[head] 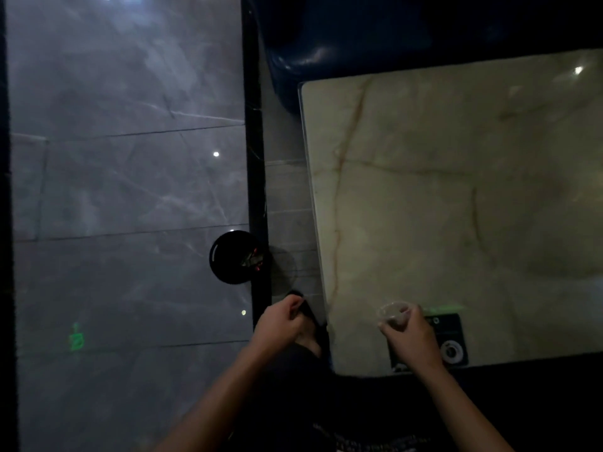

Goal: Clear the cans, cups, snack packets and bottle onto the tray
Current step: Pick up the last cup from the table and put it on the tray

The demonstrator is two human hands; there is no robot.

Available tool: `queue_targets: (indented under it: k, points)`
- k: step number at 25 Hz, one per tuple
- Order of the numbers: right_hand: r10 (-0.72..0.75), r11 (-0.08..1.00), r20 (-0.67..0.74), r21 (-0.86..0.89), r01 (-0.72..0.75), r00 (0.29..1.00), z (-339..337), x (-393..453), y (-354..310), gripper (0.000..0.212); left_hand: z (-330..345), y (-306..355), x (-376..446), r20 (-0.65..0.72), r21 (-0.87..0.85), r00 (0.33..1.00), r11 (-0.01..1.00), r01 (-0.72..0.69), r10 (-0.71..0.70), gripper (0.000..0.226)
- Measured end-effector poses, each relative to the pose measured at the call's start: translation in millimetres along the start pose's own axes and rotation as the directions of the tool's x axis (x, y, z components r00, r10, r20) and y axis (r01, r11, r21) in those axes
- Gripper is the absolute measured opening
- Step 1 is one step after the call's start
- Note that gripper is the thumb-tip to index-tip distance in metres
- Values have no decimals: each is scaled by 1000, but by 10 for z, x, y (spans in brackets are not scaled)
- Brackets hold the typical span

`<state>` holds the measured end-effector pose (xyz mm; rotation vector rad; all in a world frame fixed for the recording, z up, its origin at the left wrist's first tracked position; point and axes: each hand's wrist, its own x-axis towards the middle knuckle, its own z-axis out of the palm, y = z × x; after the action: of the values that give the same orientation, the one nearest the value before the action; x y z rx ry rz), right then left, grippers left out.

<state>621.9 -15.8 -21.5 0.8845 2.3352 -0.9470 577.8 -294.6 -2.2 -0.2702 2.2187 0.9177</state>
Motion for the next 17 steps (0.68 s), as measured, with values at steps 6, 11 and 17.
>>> queue_targets:
  k: [6,11,17]
  points:
    - [-94,995,115,-16,97,989,433,77,-501,46,-503,-349,-166,-130,-75,986,993,95,-104,37]
    - [-217,974,164,-34,225,962,1134,-10,-1383,48,-1107,-1291,-482,-250,-185,940,965,187,-230,32]
    - [-195,978,101,-61,202,976,1994,-334,-2084,49,-2098,-2569,-491,-235,-245,937,949,199,-257,39]
